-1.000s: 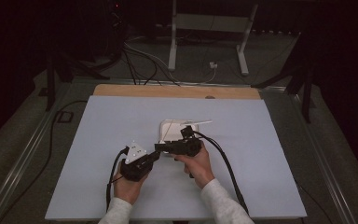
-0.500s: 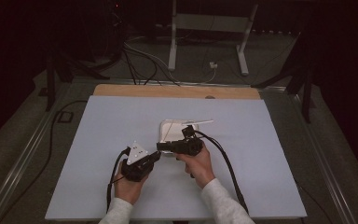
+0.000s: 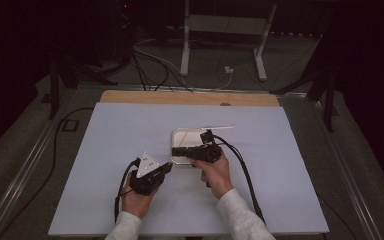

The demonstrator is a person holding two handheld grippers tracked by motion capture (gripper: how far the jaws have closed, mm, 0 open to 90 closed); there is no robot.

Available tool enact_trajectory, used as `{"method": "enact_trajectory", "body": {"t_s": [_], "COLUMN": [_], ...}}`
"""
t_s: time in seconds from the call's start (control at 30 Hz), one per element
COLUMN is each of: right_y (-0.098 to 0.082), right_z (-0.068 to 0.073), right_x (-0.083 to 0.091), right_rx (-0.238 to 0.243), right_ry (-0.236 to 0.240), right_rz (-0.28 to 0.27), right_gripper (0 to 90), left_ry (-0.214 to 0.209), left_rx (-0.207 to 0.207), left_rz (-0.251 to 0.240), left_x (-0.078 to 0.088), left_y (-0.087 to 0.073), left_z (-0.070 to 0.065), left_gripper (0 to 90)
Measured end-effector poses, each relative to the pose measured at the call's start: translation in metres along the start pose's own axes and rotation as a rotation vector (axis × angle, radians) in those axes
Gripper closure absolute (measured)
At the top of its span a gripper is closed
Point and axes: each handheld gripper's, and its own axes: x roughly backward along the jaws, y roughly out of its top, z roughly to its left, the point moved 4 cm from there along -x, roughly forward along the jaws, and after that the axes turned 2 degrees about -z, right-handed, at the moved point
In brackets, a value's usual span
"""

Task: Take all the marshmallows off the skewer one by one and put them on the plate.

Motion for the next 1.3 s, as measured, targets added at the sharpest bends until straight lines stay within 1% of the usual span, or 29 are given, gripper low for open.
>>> {"method": "enact_trajectory", "body": {"t_s": [0.03,0.07,0.1,0.13,0.2,0.23,0.3,0.4,0.43,0.53,0.67,0.73,1.0,1.07,1.13,1.17,1.2,1.23,1.27,1.3], "right_y": [0.002,0.006,0.011,0.016,0.020,0.020,0.021,0.022,0.022,0.024,0.028,0.029,0.032,0.033,0.035,0.036,0.040,0.048,0.054,0.059], "right_z": [0.000,-0.002,-0.004,-0.006,-0.007,-0.007,-0.007,-0.010,-0.010,-0.010,-0.012,-0.012,-0.015,-0.016,-0.018,-0.018,-0.020,-0.023,-0.024,-0.025], "right_x": [0.002,0.007,0.013,0.020,0.027,0.029,0.031,0.032,0.031,0.030,0.033,0.034,0.038,0.040,0.042,0.045,0.052,0.065,0.077,0.087], "right_rx": [-0.005,-0.015,-0.031,-0.042,-0.028,-0.023,-0.015,-0.027,-0.030,-0.028,-0.045,-0.043,-0.051,-0.053,-0.058,-0.063,-0.068,-0.092,-0.095,-0.077], "right_ry": [-0.002,-0.009,-0.008,-0.003,-0.017,-0.022,-0.031,-0.027,-0.026,-0.033,-0.033,-0.035,-0.047,-0.047,-0.050,-0.050,-0.058,-0.044,-0.045,-0.073], "right_rz": [-0.012,-0.043,-0.074,-0.092,-0.081,-0.082,-0.079,-0.085,-0.085,-0.088,-0.103,-0.104,-0.117,-0.124,-0.137,-0.148,-0.203,-0.261,-0.292,-0.302], "right_gripper": [81.2,81.4,81.5,81.5,81.5,81.5,81.5,81.5,81.5,81.5,81.5,81.5,81.5,81.6,81.6,82.0,82.5,82.6,82.5,82.3], "left_ry": [0.011,0.009,0.004,-0.011,-0.012,-0.019,-0.024,-0.021,-0.023,-0.021,-0.014,-0.013,0.002,0.000,0.008,0.031,0.044,0.033,0.032,0.027], "left_rx": [-0.014,-0.014,-0.007,-0.003,-0.038,-0.033,-0.034,-0.037,-0.030,-0.039,-0.050,-0.053,-0.085,-0.089,-0.096,-0.112,-0.121,-0.085,-0.058,-0.037], "left_rz": [0.018,0.023,0.022,0.007,0.010,0.005,0.008,0.004,0.002,0.006,0.008,0.011,0.023,0.025,0.033,0.068,0.095,0.087,0.064,0.041], "left_x": [-0.001,-0.001,-0.001,0.000,-0.002,-0.003,-0.004,-0.002,-0.002,-0.003,-0.002,-0.002,-0.002,-0.002,-0.002,-0.003,-0.003,-0.002,0.001,0.004], "left_y": [-0.002,-0.005,-0.007,-0.005,-0.002,-0.002,-0.003,-0.003,-0.004,-0.005,-0.005,-0.006,-0.007,-0.008,-0.009,-0.013,-0.019,-0.023,-0.022,-0.018], "left_z": [0.000,0.000,0.001,0.000,-0.004,-0.006,-0.006,-0.004,-0.003,-0.003,-0.002,-0.003,-0.002,-0.002,-0.001,0.000,0.002,0.004,0.008,0.010], "left_gripper": [90.0,90.0,90.0,90.0,90.0,90.0,90.0,90.0,90.0,90.0,90.0,90.0,90.0,90.0,90.0,90.0,90.0,90.0,90.0,90.0]}}
